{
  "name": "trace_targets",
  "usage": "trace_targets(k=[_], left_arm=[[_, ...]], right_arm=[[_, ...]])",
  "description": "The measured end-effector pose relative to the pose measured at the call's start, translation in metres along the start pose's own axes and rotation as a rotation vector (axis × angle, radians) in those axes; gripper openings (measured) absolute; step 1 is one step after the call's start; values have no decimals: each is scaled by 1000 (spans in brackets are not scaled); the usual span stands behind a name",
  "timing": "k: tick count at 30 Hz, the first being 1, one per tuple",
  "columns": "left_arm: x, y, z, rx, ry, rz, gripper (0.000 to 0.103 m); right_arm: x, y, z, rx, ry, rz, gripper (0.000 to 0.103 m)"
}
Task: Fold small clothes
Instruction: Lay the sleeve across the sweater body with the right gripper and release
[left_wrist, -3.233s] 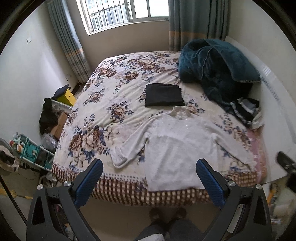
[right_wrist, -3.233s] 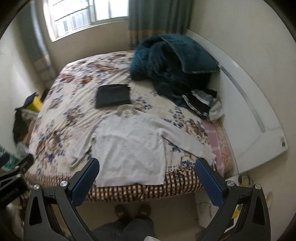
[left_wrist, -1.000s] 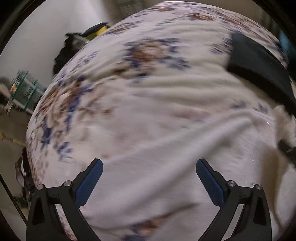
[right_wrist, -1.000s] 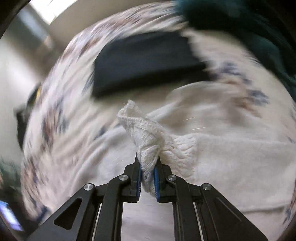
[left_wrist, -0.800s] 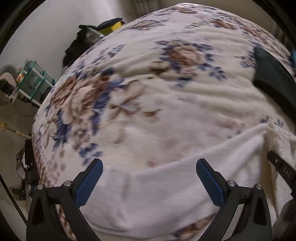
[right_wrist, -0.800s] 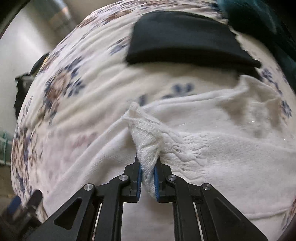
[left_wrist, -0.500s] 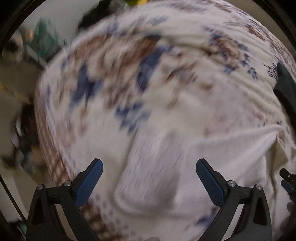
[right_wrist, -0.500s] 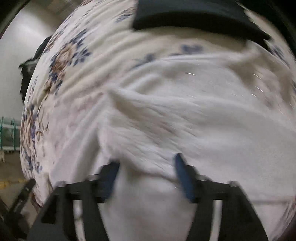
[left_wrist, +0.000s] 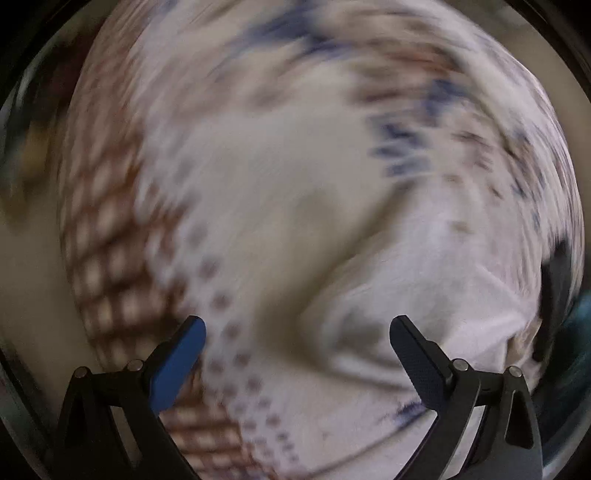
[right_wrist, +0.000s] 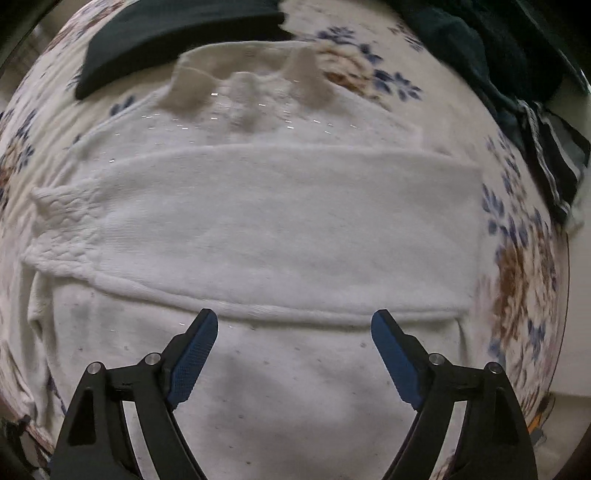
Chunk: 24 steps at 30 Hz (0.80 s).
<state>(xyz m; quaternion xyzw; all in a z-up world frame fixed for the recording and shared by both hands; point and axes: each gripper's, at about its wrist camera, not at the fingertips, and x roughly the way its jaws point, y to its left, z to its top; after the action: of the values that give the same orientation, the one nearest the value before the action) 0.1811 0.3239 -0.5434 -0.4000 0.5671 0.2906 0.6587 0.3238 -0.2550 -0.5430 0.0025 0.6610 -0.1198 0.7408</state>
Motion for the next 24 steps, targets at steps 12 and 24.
trace_targets(k=[12,24], left_arm=[[39,-85,20,362,-84,329,87],[-28,116,91,-148,-198,281,88]], right_arm=[[-7,39,6,-90,-18,26,87],[1,29,8,-90,24,45,87]])
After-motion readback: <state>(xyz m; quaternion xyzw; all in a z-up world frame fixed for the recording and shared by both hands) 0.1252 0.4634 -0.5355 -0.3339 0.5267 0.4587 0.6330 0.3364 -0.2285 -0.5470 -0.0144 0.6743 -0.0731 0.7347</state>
